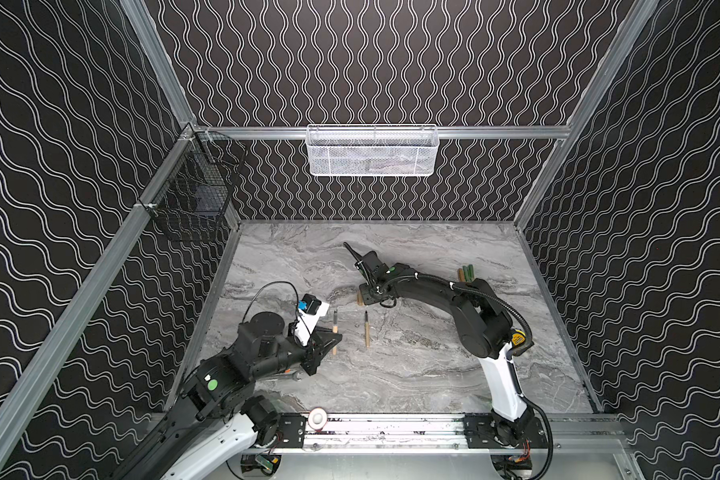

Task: Insert the pens into the pen caps
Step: 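Lower the right gripper onto the green cap and close on it, then lift the green cap with the right gripper toward the left gripper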

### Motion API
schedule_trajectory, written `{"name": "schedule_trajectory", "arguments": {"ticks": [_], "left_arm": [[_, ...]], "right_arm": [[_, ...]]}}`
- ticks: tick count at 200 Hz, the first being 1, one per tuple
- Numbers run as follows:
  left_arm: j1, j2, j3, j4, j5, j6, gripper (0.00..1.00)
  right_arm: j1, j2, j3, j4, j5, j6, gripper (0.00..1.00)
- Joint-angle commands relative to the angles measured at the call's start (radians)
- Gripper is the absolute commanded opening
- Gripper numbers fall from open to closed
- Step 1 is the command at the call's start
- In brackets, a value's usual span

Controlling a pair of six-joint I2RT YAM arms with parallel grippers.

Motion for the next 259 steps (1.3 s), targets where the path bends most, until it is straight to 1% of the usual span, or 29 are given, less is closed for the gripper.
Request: {"name": "schedule_trajectory", "arguments": {"ticks": [1, 26, 47, 66, 84, 98, 122, 146, 164, 179, 224, 242, 259], "left_arm": [[0.002, 0.044, -0.031, 0.136, 0.095, -0.060, 0.00], [0.002, 0.094, -0.110, 0.306, 0.182, -0.132, 0.00], [0.002, 0.106, -0.184, 0.443, 0.195, -0.176, 0.00], [0.002, 0.123, -0.232, 0.514, 0.203, -0.182, 0.00], [0.002, 0.163, -0.266, 0.574, 0.215, -0.188, 0.00], [0.001, 0.210, -0.290, 0.633, 0.245, -0.206, 0.00], [-0.004, 0.291, -0.344, 0.785, 0.279, -0.243, 0.00], [-0.033, 0.359, -0.378, 0.892, 0.273, -0.227, 0.00], [-0.035, 0.392, -0.408, 0.974, 0.273, -0.229, 0.00], [-0.035, 0.412, -0.431, 1.051, 0.294, -0.234, 0.00], [-0.035, 0.475, -0.435, 1.141, 0.344, -0.230, 0.00], [-0.035, 0.485, -0.432, 1.149, 0.345, -0.229, 0.00], [-0.035, 0.480, -0.431, 1.140, 0.337, -0.229, 0.00]], "right_arm": [[0.000, -0.039, -0.021, 0.015, -0.002, -0.001, 0.21], [-0.012, -0.117, -0.093, 0.054, -0.035, 0.017, 0.21], [-0.029, -0.227, -0.190, 0.124, -0.078, 0.035, 0.21], [-0.048, -0.343, -0.281, 0.180, -0.116, 0.053, 0.21], [-0.061, -0.437, -0.350, 0.212, -0.147, 0.066, 0.21], [-0.068, -0.497, -0.395, 0.223, -0.169, 0.074, 0.21], [-0.088, -0.609, -0.488, 0.279, -0.243, 0.106, 0.22], [-0.104, -0.721, -0.598, 0.397, -0.343, 0.149, 0.23], [-0.105, -0.795, -0.688, 0.495, -0.402, 0.191, 0.23], [-0.104, -0.849, -0.740, 0.564, -0.448, 0.226, 0.24], [-0.104, -0.936, -0.867, 0.810, -0.618, 0.338, 0.25], [-0.104, -0.951, -0.911, 0.899, -0.646, 0.380, 0.25], [-0.103, -0.955, -0.926, 0.908, -0.637, 0.386, 0.25]]}}
